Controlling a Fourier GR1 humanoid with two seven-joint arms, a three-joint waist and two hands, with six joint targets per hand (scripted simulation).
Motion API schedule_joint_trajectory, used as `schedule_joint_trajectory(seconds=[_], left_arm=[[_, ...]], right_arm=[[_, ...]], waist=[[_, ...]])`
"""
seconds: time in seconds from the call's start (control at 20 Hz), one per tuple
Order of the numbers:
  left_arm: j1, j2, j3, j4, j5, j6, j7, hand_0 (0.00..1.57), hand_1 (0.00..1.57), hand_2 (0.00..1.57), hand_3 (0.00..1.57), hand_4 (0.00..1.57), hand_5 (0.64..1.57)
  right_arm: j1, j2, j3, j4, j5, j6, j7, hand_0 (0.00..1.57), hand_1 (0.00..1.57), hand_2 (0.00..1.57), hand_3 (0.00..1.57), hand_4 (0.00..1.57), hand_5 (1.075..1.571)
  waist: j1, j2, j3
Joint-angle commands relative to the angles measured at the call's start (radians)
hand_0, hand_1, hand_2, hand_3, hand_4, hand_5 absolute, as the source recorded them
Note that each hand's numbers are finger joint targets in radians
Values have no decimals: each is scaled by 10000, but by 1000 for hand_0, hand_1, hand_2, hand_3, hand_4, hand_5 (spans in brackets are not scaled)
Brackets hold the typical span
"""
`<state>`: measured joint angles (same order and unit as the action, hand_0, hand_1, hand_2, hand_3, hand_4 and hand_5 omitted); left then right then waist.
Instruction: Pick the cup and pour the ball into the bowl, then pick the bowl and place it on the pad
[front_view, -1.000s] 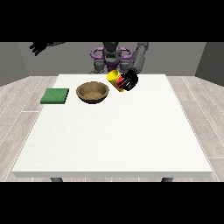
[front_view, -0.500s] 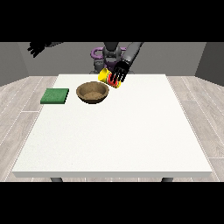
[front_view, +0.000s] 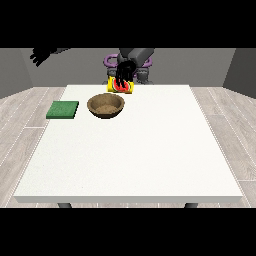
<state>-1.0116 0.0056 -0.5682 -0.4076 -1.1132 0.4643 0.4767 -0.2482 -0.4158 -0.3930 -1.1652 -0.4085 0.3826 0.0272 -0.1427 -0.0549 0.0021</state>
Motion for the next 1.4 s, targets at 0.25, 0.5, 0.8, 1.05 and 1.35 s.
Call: schedule_joint_trajectory(seconds=[0.25, 0.5, 0.8, 1.05, 1.35], left_arm=[[20, -55, -2252, -1335, -1260, -3315, 1664, 410, 410, 1341, 1548, 1019, 1571], [-133, -56, -2647, -2514, -1626, -4429, 1476, 167, 167, 1194, 1571, 1134, 1570], [-23, 576, -891, -3083, -935, -2956, 1291, 319, 319, 1496, 1545, 1105, 1570], [1505, 1293, 1526, -4672, 2192, -1386, -654, 949, 949, 1367, 1079, 1300, 1556], [1230, 1194, 5091, -6359, 6480, -1581, -1810, 0, 0, 0, 0, 1150, 1568]], right_arm=[[-173, 714, 605, 701, 570, -119, -543, 0, 0, 0, 328, 690, 1553], [-417, 397, 355, 1128, 774, -308, -999, 0, 0, 0, 271, 691, 1548], [-98, 626, 413, 716, 669, -676, -480, 0, 0, 0, 271, 691, 1548], [166, 649, 151, 646, 815, -1394, -448, 0, 0, 0, 107, 740, 1551], [-6, 929, 212, 670, 1090, -1981, -662, 0, 0, 0, 0, 785, 1556]], waist=[[-458, -500, -12], [93, -158, -15], [390, -504, -30], [1605, -896, -97], [2385, -381, -169]])
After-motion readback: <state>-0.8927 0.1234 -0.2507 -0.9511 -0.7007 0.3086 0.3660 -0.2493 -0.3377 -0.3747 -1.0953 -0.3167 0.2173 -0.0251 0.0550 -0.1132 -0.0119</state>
